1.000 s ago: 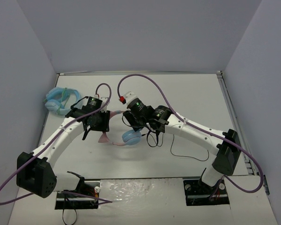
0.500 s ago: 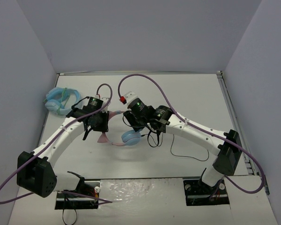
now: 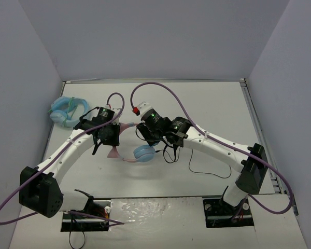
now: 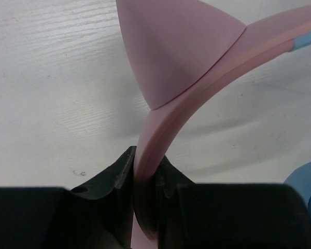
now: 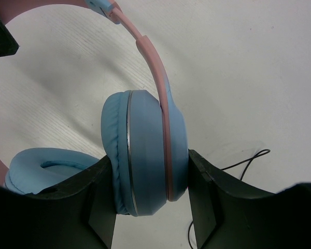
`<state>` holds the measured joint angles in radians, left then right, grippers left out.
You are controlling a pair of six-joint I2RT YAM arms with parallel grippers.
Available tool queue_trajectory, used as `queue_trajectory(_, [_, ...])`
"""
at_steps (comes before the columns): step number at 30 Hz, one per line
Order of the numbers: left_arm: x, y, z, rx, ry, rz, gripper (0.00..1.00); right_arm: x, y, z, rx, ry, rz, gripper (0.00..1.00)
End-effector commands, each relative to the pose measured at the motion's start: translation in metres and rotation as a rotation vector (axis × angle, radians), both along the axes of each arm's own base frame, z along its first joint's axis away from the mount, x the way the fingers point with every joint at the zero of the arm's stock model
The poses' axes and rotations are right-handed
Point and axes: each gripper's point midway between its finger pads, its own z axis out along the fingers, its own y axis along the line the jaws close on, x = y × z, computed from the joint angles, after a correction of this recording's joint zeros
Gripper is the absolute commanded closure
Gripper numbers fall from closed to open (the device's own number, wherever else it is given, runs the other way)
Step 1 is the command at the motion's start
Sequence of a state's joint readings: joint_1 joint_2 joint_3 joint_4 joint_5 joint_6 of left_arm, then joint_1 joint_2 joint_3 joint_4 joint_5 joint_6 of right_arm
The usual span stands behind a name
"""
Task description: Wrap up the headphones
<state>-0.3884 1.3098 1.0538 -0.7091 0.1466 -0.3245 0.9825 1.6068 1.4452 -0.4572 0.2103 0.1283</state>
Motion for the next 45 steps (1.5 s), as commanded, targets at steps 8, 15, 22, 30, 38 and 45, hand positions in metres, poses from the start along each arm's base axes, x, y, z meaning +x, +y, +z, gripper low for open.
queue_trajectory(8, [0.006, -0.005, 0.016, 0.002, -0.056, -0.012, 1.00, 0.016, 0.018, 0.053, 0.123, -0.125, -0.053, 0.20])
queue_trajectory(15, [0.012, 0.013, 0.025, 0.066, -0.086, 0.088, 1.00, 0.014, 0.009, 0.084, 0.180, -0.182, -0.105, 0.15])
queue_trajectory(22, [0.027, 0.037, 0.051, 0.148, -0.170, 0.238, 1.00, 0.011, -0.022, 0.090, 0.186, -0.228, -0.204, 0.17])
queue_trajectory(30, [0.038, 0.049, 0.083, 0.122, -0.248, 0.347, 1.00, 0.003, -0.046, 0.056, 0.203, -0.233, -0.275, 0.21])
queue_trajectory(38, [0.050, 0.047, 0.117, 0.088, -0.297, 0.355, 1.00, -0.001, -0.039, 0.025, 0.250, -0.257, -0.207, 0.24])
queue_trajectory(45, [0.052, 0.043, 0.135, 0.059, -0.312, 0.343, 1.00, 0.010, -0.044, 0.022, 0.376, -0.383, -0.258, 0.31])
